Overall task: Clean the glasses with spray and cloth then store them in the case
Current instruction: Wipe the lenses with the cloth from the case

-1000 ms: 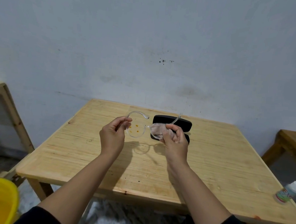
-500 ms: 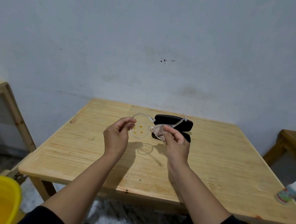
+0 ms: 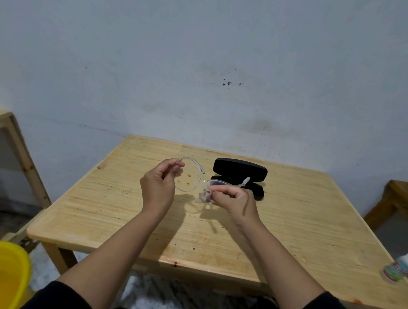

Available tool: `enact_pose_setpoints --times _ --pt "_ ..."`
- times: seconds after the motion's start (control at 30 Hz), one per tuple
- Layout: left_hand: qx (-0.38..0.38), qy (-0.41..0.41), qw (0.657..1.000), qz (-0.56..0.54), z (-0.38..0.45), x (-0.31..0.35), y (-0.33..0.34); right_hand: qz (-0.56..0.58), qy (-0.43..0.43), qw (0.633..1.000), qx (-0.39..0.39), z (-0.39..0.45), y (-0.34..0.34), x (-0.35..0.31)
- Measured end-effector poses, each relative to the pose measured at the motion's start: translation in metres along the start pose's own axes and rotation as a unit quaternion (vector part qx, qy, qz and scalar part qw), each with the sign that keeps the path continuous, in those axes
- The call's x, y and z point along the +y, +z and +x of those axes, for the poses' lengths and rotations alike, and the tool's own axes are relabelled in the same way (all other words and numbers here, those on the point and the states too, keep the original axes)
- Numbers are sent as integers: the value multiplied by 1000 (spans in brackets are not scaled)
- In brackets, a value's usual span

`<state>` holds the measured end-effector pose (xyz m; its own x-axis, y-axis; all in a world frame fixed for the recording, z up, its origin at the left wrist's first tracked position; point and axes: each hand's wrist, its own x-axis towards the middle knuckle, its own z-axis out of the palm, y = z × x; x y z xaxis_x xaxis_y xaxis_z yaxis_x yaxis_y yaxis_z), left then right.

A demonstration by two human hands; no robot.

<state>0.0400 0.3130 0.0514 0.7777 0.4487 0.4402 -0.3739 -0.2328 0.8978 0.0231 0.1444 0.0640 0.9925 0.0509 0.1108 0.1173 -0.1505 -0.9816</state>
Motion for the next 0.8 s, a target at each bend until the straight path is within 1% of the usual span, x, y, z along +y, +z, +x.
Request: enact_pose_setpoints --times 0.1,0.2,0.27,0.37,0.43,0.5,0.53,0.6,0.67,0.73,0.8 --pt "5 6 1000 16 3 0 -3 -54 4 998 -30 3 -1 2" --pt "14 3 1000 15 5 1 -4 -58 -2 998 -2 5 -4 3" --pt "22 0 1000 12 5 0 -5 -43 -5 998 36 5 -4 4" --pt "27 1 1000 12 1 2 -4 20 19 992 126 0 2 6" --pt "28 7 1000 11 -4 5 -1 86 40 974 208 -1 10 5" --pt "24 18 1000 11 -10 7 3 149 56 944 289 1 19 2" --pt "20 23 999 9 -13 8 5 182 61 929 317 4 23 1" --pt "11 32 999 4 -19 8 8 238 65 904 350 8 31 -3" --pt "2 45 999 4 -23 8 11 250 71 891 372 10 34 -7" --pt "-2 52 999 3 -25 9 12 238 72 890 382 11 34 -11" --pt "0 60 998 4 -24 9 11 222 68 901 367 10 33 -13"
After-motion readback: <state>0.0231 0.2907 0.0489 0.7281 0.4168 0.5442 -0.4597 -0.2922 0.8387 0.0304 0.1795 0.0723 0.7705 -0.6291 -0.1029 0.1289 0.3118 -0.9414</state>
